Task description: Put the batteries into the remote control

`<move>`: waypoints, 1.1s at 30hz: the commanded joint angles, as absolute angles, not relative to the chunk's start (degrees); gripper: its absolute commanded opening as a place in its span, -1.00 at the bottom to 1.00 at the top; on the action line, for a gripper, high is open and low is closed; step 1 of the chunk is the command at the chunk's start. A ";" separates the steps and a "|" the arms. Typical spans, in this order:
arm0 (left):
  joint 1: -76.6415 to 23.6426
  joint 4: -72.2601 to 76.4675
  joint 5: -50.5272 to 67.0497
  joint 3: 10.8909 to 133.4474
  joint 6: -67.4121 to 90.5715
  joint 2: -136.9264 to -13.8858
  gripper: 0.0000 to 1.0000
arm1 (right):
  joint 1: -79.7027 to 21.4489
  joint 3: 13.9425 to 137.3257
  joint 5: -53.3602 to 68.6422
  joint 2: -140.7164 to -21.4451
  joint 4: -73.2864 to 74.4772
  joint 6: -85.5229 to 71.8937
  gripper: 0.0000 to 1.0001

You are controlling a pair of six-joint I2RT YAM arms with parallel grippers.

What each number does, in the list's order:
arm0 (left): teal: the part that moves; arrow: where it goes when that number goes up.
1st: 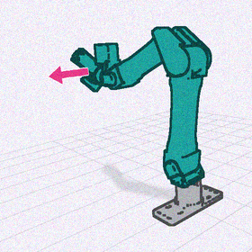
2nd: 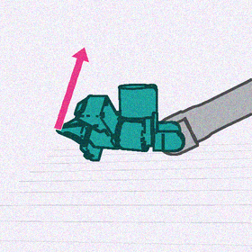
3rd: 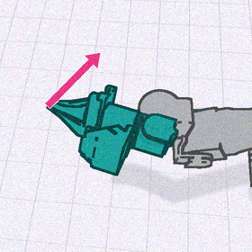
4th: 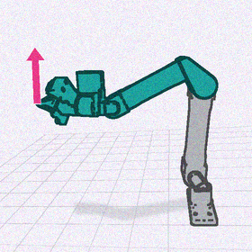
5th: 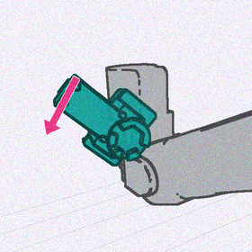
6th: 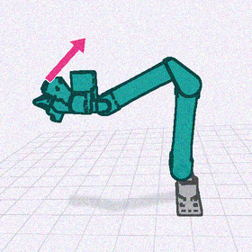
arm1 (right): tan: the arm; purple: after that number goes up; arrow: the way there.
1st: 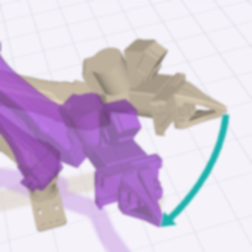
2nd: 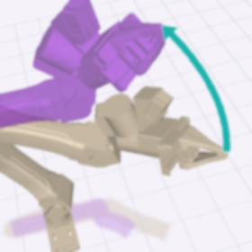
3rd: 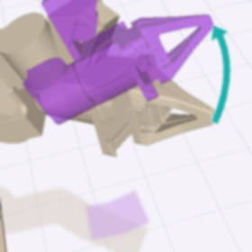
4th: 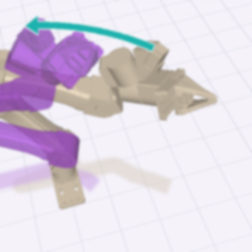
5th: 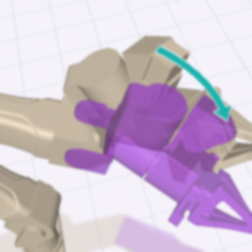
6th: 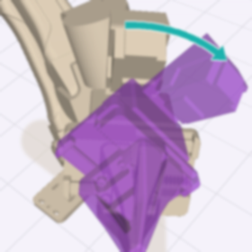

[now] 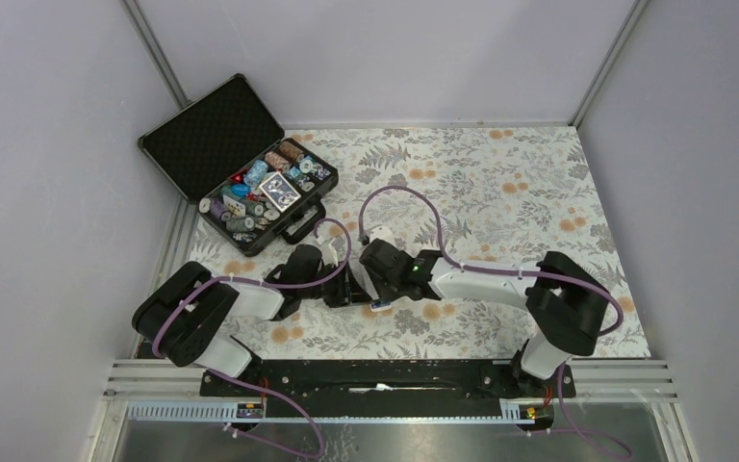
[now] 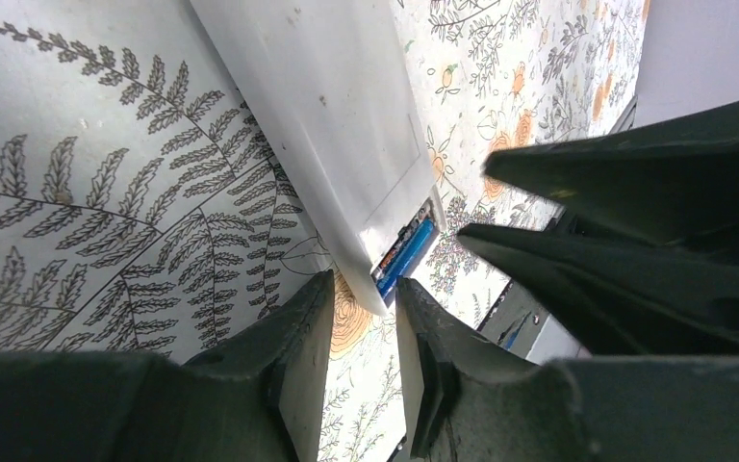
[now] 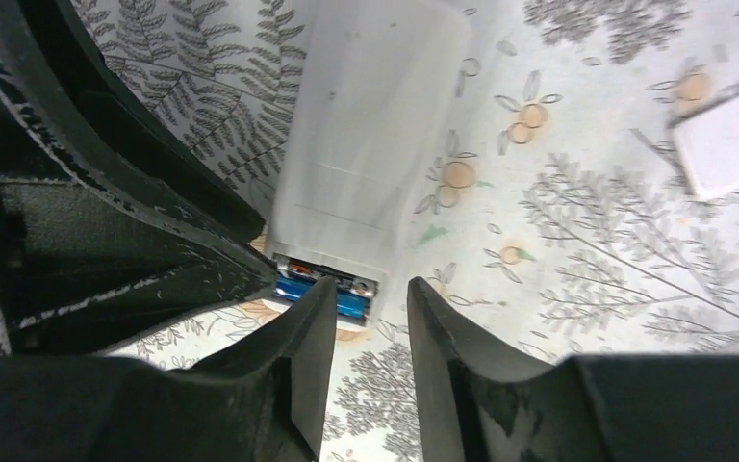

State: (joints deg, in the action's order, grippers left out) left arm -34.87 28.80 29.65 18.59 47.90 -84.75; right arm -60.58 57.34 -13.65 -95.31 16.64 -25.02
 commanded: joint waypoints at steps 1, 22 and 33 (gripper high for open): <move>-35.06 31.44 30.94 18.28 47.89 -84.81 -0.33 | -58.82 57.69 -20.20 -89.62 19.83 -21.42 -0.15; -35.24 32.92 31.92 17.08 48.35 -82.64 0.02 | -41.10 55.61 -9.30 -88.25 11.59 -8.11 0.60; -35.16 31.92 31.38 16.46 47.82 -80.52 0.22 | -34.17 59.05 -0.78 -96.59 9.23 -6.89 0.74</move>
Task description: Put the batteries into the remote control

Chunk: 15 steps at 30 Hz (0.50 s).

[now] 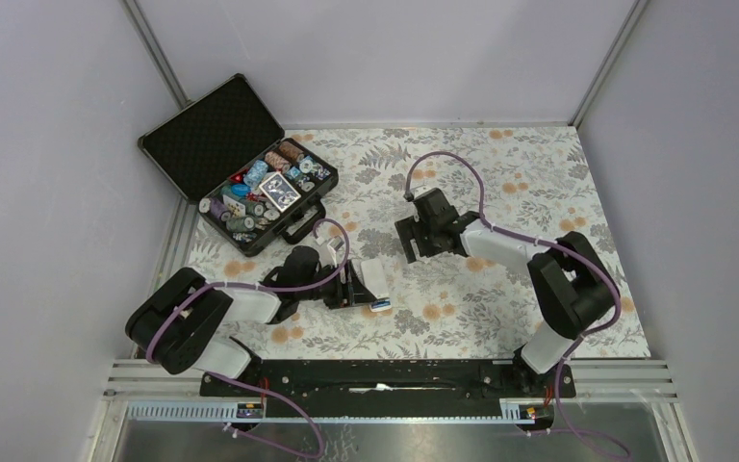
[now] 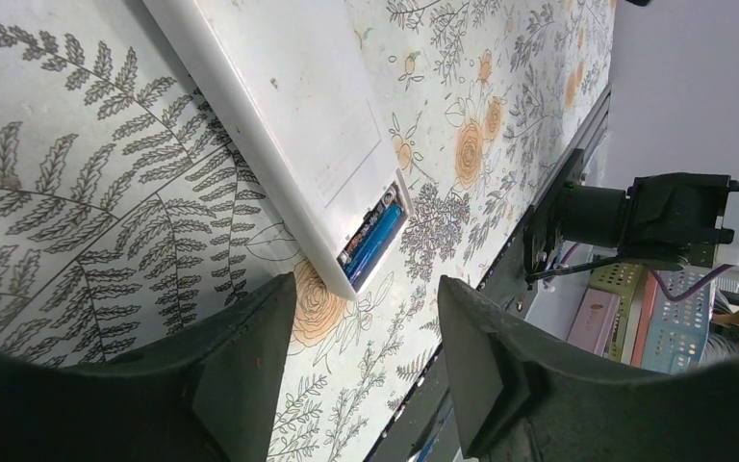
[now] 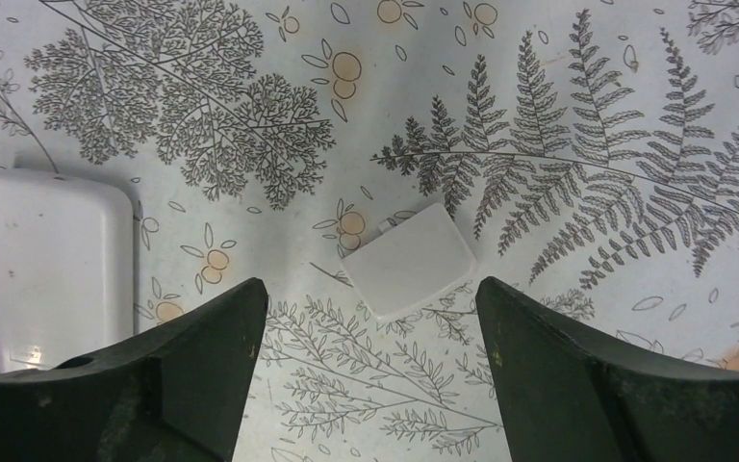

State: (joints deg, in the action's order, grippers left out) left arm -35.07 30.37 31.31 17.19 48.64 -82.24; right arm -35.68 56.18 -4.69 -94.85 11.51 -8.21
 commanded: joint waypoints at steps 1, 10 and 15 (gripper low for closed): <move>-35.17 31.86 31.29 16.39 47.81 -80.40 0.23 | -33.81 59.34 -0.38 -97.11 9.21 -6.77 0.75; -35.16 32.12 31.35 16.35 47.79 -80.67 0.23 | -30.96 61.17 3.21 -100.66 8.36 -6.13 0.80; -35.16 32.17 31.31 16.18 47.81 -80.44 0.24 | -30.49 61.07 4.78 -102.04 8.39 -6.47 0.82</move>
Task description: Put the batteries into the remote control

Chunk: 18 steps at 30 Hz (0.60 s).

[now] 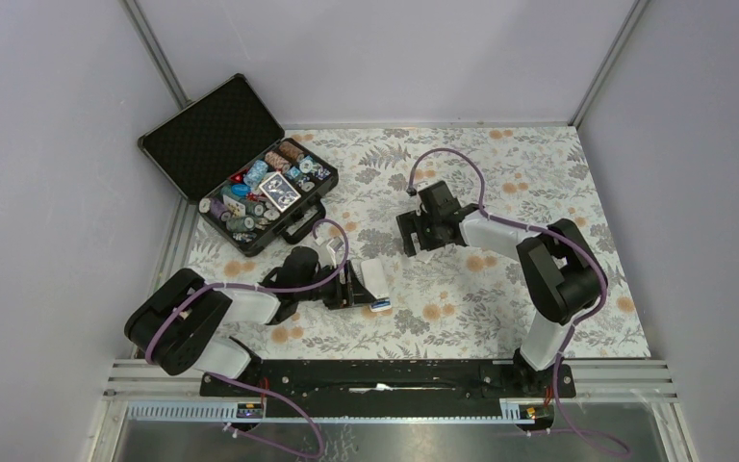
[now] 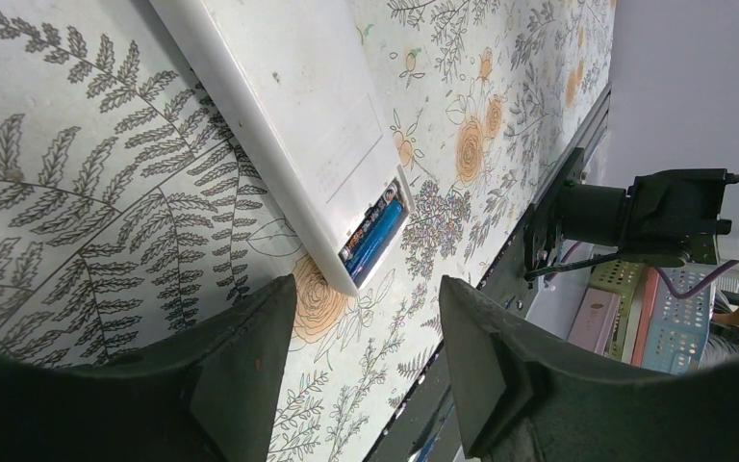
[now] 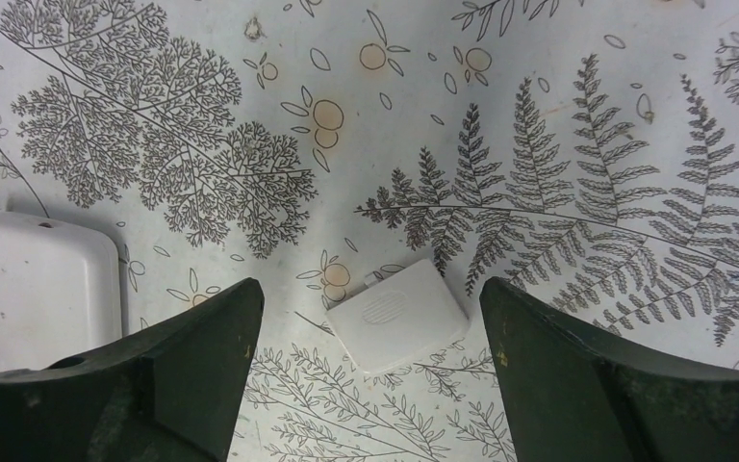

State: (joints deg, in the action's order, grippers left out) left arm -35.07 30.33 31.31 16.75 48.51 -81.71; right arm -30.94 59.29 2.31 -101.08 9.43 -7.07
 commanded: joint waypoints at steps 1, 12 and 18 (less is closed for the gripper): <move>-35.16 32.12 31.32 16.17 47.81 -80.42 0.23 | -30.44 60.79 4.95 -102.07 8.42 -6.63 0.82; -35.15 32.95 31.78 16.21 48.16 -81.30 0.23 | -30.32 55.72 6.73 -99.41 8.53 -8.57 0.71; -35.16 32.86 31.67 16.17 48.16 -81.22 0.24 | -30.37 53.00 7.16 -97.54 9.77 -9.29 0.61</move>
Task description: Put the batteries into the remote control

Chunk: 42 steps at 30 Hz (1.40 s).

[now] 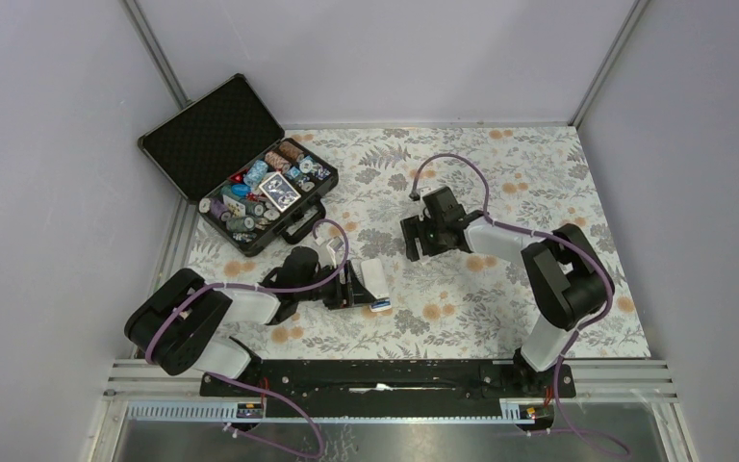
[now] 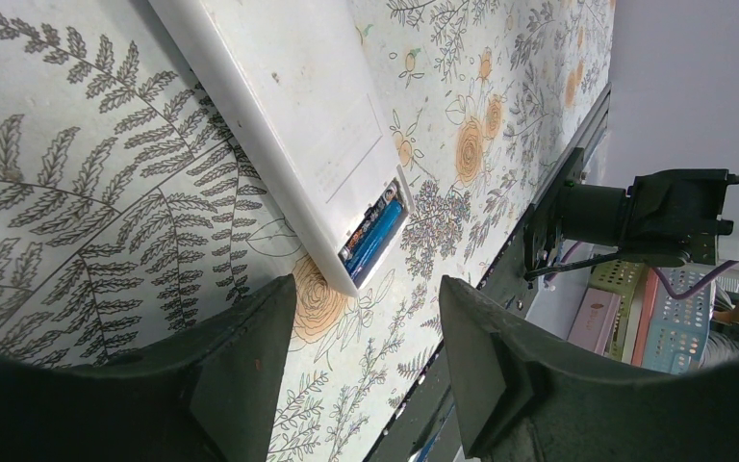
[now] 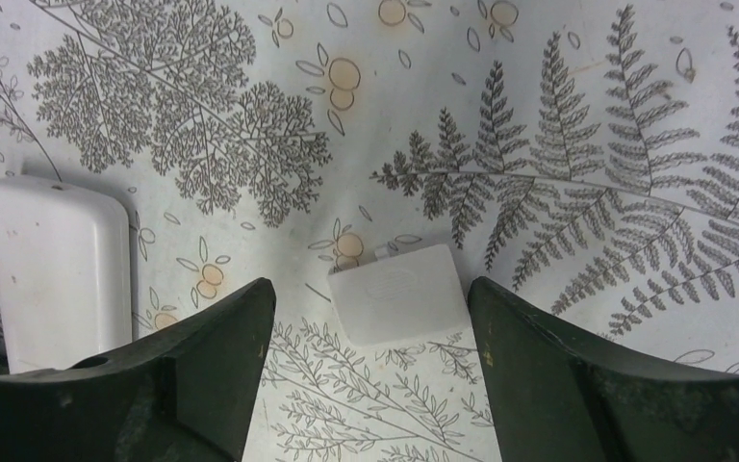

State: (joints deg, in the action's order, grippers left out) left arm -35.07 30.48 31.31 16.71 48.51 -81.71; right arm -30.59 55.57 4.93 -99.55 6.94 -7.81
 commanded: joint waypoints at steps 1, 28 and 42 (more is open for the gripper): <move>-35.16 32.86 31.68 16.17 48.16 -81.30 0.24 | -30.45 52.37 7.12 -97.01 9.87 -9.51 0.60; -35.16 33.92 32.48 16.70 48.69 -83.14 0.23 | -35.44 57.10 -2.76 -101.77 16.40 -8.40 0.48; -35.16 34.15 32.62 16.71 48.78 -83.81 0.24 | -35.77 61.62 -0.98 -103.54 18.35 -2.66 0.61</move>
State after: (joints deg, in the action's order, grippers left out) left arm -35.07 31.90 31.77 16.71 49.17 -82.81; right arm -35.42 59.24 -2.42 -101.21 16.05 -5.08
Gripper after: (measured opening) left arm 0.615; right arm 0.798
